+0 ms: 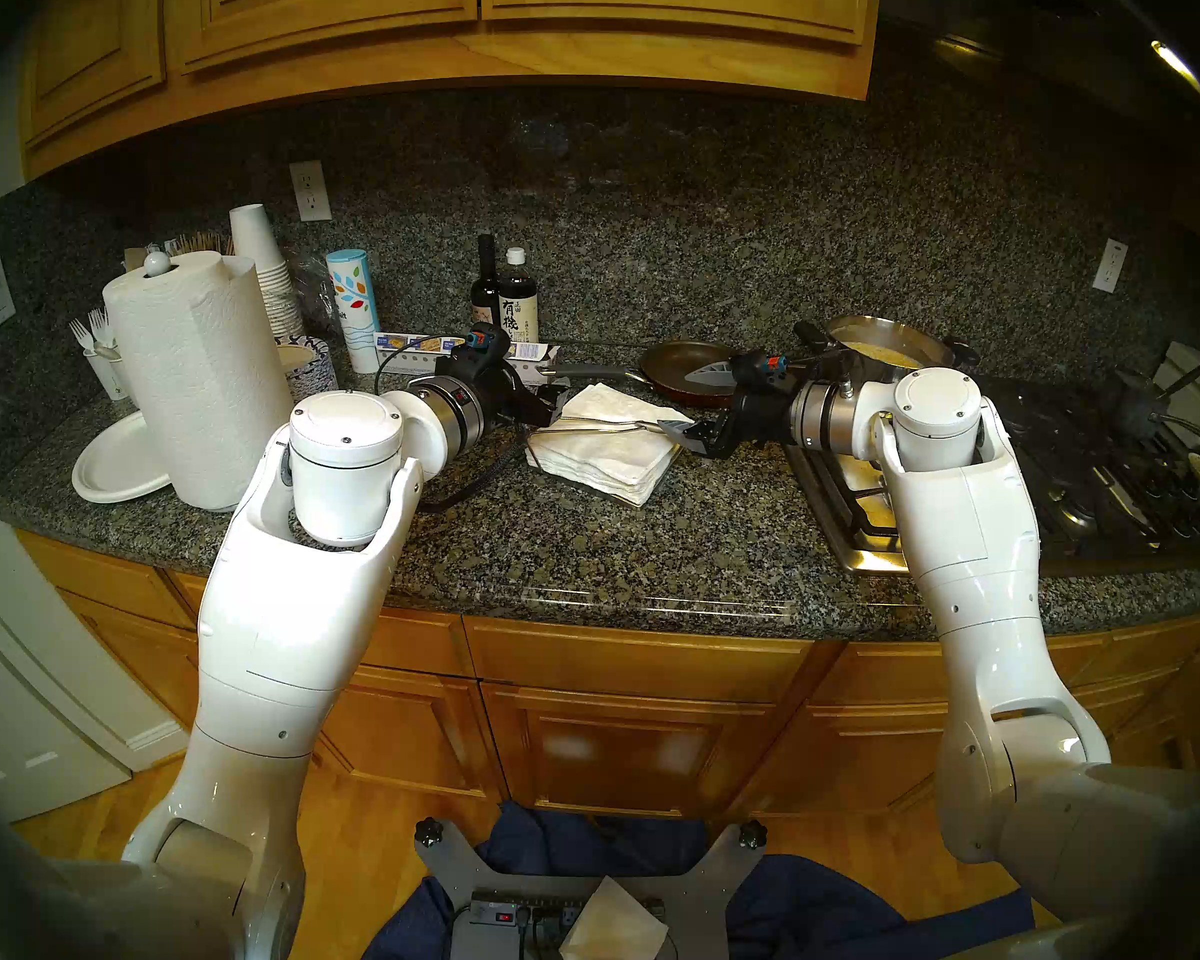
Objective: Take napkin out of napkin holder
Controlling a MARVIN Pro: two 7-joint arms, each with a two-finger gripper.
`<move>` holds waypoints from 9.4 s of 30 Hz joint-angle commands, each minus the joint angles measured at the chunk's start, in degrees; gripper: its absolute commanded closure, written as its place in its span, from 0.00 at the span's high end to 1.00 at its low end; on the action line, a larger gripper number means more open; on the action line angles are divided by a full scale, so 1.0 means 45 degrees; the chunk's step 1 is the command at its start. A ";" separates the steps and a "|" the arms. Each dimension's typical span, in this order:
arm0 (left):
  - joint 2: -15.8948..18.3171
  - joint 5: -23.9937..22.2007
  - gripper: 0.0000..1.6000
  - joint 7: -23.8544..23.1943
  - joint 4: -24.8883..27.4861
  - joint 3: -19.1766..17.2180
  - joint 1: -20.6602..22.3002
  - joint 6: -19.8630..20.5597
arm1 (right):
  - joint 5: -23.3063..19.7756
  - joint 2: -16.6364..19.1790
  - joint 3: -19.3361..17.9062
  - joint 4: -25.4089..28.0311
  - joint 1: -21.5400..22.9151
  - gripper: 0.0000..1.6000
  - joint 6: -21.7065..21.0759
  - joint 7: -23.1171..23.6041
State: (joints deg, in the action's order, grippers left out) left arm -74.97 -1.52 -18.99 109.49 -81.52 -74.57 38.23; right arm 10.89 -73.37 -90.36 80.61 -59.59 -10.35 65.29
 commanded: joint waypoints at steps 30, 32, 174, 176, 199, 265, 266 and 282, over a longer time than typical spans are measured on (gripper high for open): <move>0.0262 0.0142 1.00 -0.0041 0.0743 -0.0155 0.0129 -0.0308 | 0.0114 0.0088 0.0421 -0.1474 0.1557 0.55 -0.0290 0.0647; 0.0266 0.0140 1.00 -0.0039 0.0760 -0.0153 0.0117 -0.0307 | 0.0092 0.0090 0.0400 -0.1536 0.1572 0.54 -0.0288 0.0715; -0.1156 0.3276 1.00 0.4718 -0.0792 0.2415 0.1184 -0.0702 | 0.0193 -0.0204 0.0628 0.1267 0.1585 0.44 -0.0437 0.2427; -0.1095 0.3268 1.00 0.4688 -0.0678 0.2369 0.1128 -0.0684 | 0.0189 -0.0190 0.0611 0.1392 0.1393 0.44 -0.0561 0.2525; -0.0373 0.1205 1.00 0.2188 0.1148 0.1617 0.0336 -0.0806 | 0.0341 -0.0015 0.0832 0.2202 0.0263 0.49 -0.1097 0.3114; 0.0326 0.0006 1.00 0.1842 0.1995 -0.0126 -0.0585 -0.0693 | 0.1251 -0.0124 0.0861 0.1797 0.0842 0.59 -0.1399 0.3197; 0.0331 0.0002 1.00 0.1851 0.2006 -0.0137 -0.0606 -0.0696 | 0.1261 -0.0138 0.0877 0.1771 0.0819 0.58 -0.1378 0.3184; 0.0412 -0.0094 1.00 0.2020 0.2406 -0.0341 -0.0936 -0.0654 | 0.1441 -0.0281 0.1080 0.1259 0.0825 0.47 -0.1279 0.3304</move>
State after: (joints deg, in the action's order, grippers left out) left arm -73.22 -2.11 -10.25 117.86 -82.24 -79.79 35.92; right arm 17.23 -74.58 -85.57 85.80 -57.73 -15.85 80.11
